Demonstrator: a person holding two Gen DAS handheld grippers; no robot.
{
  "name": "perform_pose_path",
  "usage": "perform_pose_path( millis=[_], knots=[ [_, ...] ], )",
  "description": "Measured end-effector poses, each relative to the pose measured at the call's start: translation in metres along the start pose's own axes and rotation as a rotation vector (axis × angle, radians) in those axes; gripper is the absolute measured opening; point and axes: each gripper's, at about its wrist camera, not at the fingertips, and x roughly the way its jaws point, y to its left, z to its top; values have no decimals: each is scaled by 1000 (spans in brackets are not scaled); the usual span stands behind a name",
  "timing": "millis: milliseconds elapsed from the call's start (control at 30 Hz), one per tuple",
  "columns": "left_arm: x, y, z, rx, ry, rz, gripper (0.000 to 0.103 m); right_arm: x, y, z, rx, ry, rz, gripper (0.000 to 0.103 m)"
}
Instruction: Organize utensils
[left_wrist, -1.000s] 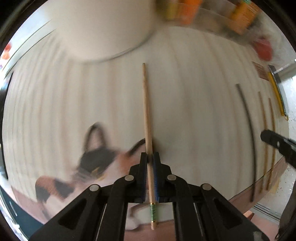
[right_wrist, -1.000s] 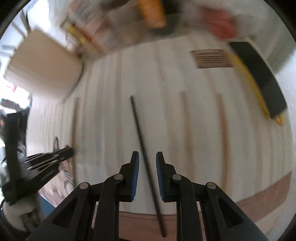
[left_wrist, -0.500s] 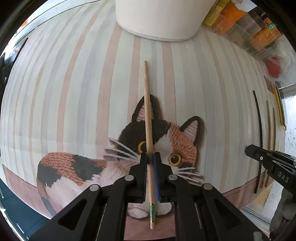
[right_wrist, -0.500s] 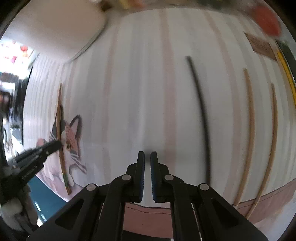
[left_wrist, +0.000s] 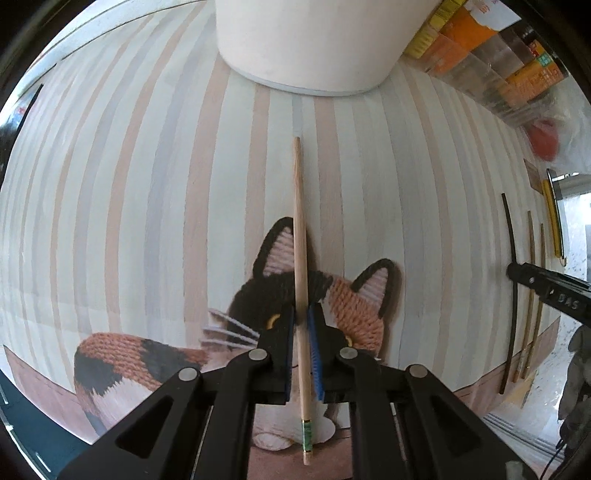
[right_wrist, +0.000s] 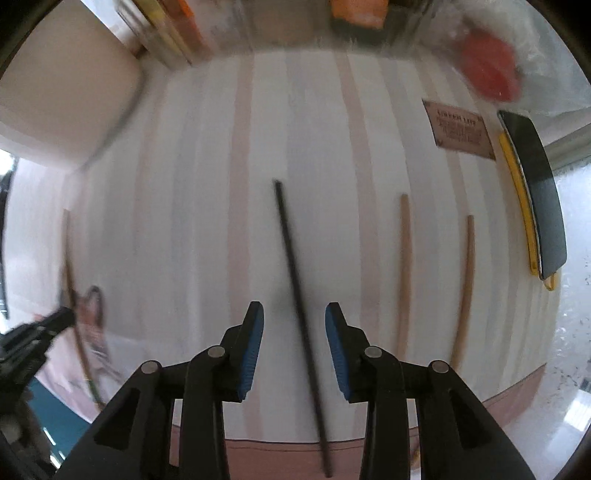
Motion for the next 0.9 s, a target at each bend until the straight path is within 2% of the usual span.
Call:
perform_pose_path(
  millis=[200, 267, 300, 367, 600, 733, 900],
  knots=[
    [-1, -1, 5, 20, -1, 6, 9, 6, 5, -9, -7, -28, -18, 34],
    [0, 1, 8, 22, -1, 8, 9, 9, 15, -15, 4, -7, 36, 8],
    [-2, -2, 3, 21, -1, 11, 9, 11, 18, -18, 22, 23, 91, 8],
    [-1, -4, 1, 23, 0, 15, 9, 15, 24, -22, 56, 59, 149, 7],
    [2, -11, 2, 43, 0, 37, 9, 17, 50, -31, 16, 67, 93, 7],
    [2, -22, -1, 96, -9, 71, 7, 18, 57, -16, -14, 86, 71, 7],
    [4, -30, 1, 93, 5, 78, 7, 23, 83, -13, -63, 105, 29, 8]
  ],
)
